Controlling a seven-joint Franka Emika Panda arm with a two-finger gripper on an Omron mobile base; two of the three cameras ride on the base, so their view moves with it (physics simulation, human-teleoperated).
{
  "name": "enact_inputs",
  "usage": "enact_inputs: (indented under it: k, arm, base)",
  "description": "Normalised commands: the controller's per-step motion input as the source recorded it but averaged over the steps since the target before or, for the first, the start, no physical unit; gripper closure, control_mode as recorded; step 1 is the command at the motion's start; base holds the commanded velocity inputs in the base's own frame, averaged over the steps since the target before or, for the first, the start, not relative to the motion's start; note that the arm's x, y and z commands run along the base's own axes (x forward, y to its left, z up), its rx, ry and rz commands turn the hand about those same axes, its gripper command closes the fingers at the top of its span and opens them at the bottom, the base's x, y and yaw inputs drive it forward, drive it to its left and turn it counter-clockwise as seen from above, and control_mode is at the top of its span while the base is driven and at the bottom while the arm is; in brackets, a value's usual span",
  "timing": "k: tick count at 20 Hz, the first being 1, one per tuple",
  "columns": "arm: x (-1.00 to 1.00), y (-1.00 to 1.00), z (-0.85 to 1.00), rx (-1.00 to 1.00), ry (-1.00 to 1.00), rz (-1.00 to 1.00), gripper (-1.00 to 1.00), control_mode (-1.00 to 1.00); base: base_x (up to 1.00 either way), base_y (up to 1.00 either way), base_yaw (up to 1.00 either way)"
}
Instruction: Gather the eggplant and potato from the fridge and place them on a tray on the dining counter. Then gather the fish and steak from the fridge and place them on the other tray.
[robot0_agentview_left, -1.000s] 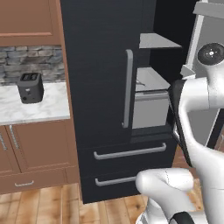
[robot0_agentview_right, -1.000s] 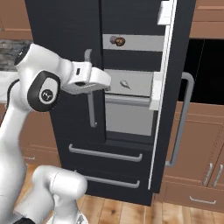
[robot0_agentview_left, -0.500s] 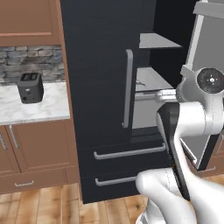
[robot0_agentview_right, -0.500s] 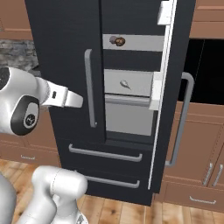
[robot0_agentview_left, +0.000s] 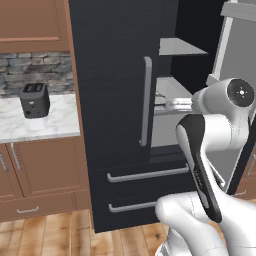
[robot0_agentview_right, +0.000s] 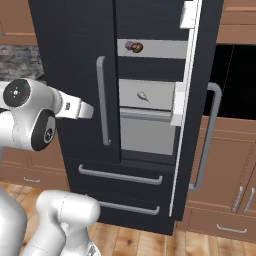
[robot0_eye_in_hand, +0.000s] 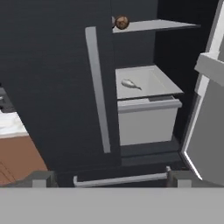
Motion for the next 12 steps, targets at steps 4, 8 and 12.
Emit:
enact_inputs:
  k: [4,8,12]
  arm:
    - [0.99,0.02,0.0,0.05,0.0,0.05,-1.0,-1.0]
    - [1.0,0.01,0.0,0.02,0.03,0.04,-1.0,-1.0]
    - [1.0,0.08,-0.08,0.0,0.02,0.0,-1.0,-1.0]
  base:
    - [0.0,0.0,0.0]
    - [0.0,0.0,0.0]
    - [0.0,0.0,0.0]
